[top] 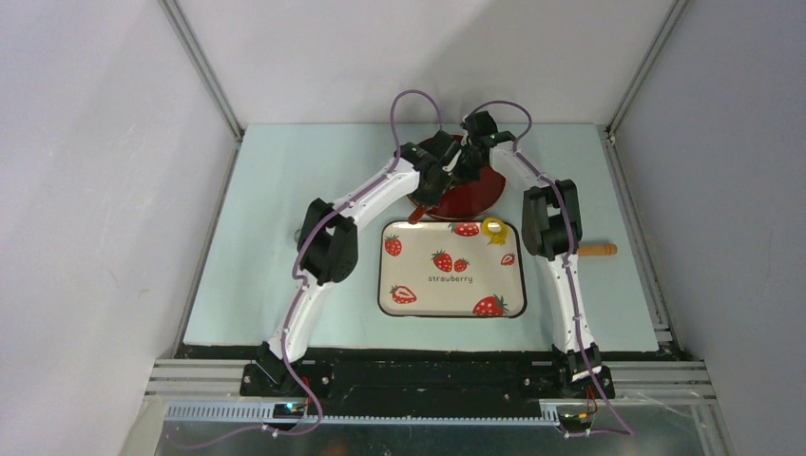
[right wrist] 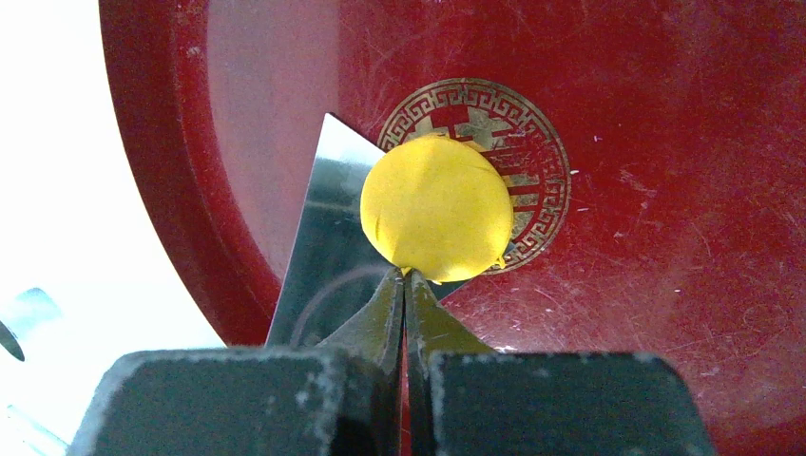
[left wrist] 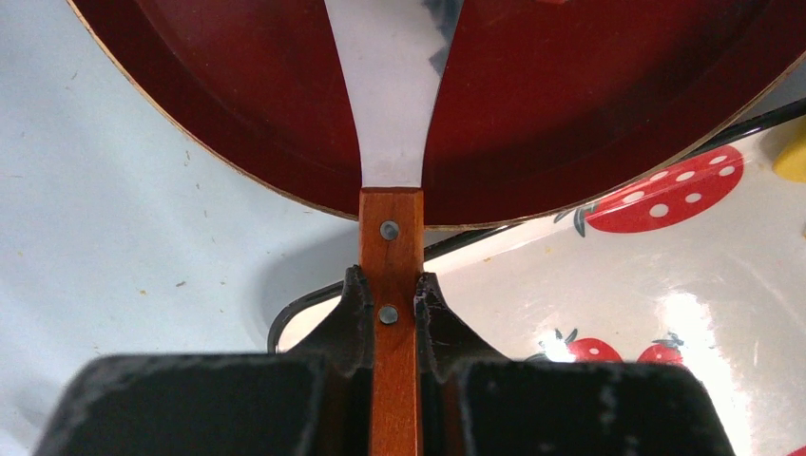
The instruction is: Roll out the dumpling wrappers from the dough
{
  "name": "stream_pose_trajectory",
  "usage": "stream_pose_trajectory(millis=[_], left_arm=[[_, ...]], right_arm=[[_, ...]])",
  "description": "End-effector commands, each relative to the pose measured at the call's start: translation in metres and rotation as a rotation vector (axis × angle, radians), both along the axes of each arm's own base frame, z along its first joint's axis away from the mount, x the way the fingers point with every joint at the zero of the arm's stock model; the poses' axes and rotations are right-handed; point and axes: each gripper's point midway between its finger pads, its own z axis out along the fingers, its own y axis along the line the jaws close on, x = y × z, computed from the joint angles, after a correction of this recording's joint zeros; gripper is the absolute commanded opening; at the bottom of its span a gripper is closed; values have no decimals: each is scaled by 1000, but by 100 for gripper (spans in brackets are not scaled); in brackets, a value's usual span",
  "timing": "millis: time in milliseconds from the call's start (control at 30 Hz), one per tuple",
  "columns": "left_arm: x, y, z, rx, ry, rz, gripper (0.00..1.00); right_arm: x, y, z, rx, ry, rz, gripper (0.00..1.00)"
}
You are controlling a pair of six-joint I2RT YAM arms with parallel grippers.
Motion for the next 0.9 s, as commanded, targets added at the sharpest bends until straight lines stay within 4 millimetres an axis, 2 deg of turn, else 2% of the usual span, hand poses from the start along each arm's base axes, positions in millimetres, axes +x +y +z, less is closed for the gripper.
stream_pose_trajectory(millis=[0, 400, 667, 833, 867], left_arm=[[3, -3, 49, -30, -115, -27, 0], [-7, 10, 65, 11, -135, -42, 0], [-22, 38, 61, 120, -100, -34, 0], [-28, 51, 79, 127, -139, 4, 0], [-28, 52, 82, 121, -144, 10, 0]], right_arm=[[-2, -9, -17, -48, 36, -6, 0], [-2, -12, -17, -38, 45, -12, 0], [-5, -10, -16, -13, 56, -2, 0], [-12, -8, -8, 7, 66, 5, 0], [-11, -7, 1, 21, 49, 8, 0]])
